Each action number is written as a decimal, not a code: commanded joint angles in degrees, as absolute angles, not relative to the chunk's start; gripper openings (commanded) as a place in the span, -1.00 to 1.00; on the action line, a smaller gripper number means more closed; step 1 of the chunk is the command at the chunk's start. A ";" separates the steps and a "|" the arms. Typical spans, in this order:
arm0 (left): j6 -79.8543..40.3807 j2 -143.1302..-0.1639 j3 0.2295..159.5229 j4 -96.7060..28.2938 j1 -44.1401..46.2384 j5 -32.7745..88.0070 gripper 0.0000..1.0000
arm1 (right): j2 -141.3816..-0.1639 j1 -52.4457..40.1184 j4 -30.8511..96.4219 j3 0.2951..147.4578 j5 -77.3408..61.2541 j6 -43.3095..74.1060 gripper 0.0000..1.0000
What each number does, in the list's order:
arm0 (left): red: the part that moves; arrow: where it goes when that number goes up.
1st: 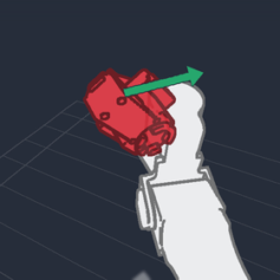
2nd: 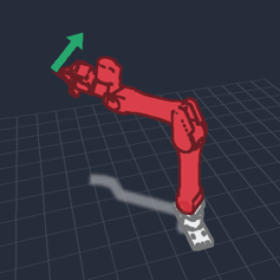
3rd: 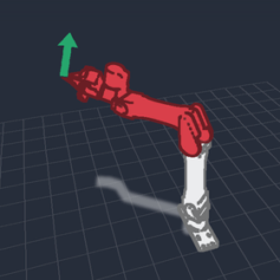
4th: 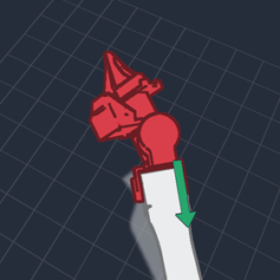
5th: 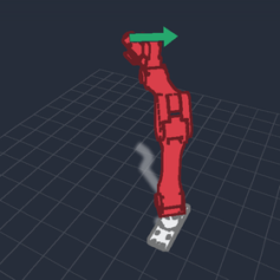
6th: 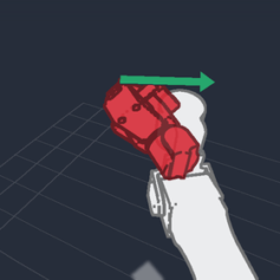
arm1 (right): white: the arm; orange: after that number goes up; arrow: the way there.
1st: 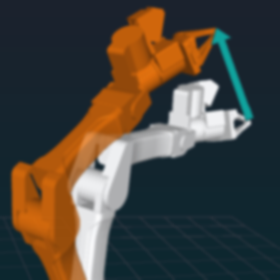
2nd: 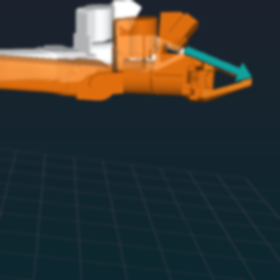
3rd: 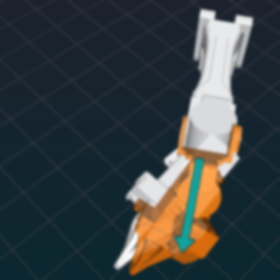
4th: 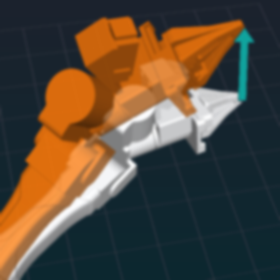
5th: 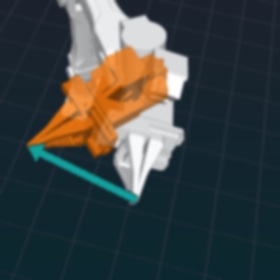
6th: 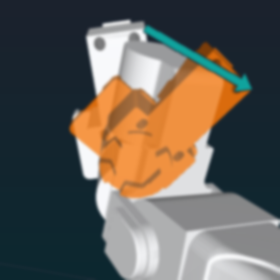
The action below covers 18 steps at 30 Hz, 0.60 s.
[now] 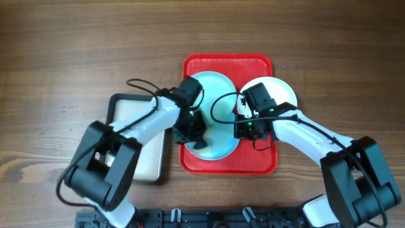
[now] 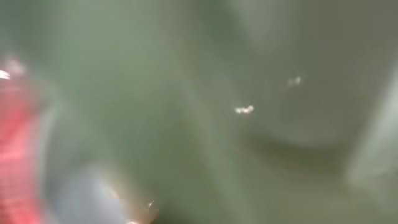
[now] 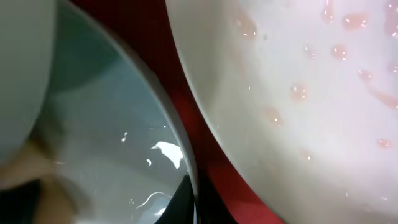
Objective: Clean dirty plates on tray and stack at the side
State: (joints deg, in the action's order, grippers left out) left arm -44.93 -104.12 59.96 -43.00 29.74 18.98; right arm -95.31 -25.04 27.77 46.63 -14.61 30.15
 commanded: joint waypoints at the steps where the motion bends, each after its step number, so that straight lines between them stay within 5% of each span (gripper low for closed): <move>1: -45.23 -97.36 58.54 -45.43 28.58 5.45 -0.92 | -97.56 -24.91 28.58 45.34 -10.28 29.32 -0.91; 6: -38.50 -81.69 58.54 -50.43 25.39 5.06 -0.92 | -97.54 -24.91 28.49 45.34 -10.55 27.38 -0.92; 12: -37.78 -77.80 56.47 -61.89 15.27 -9.76 -0.92 | -97.49 -24.88 26.76 45.60 -16.67 19.75 -0.91; 18: -37.98 -78.74 48.80 -56.03 8.14 -5.82 -0.86 | -87.92 -24.91 47.94 51.44 -0.86 28.67 -0.91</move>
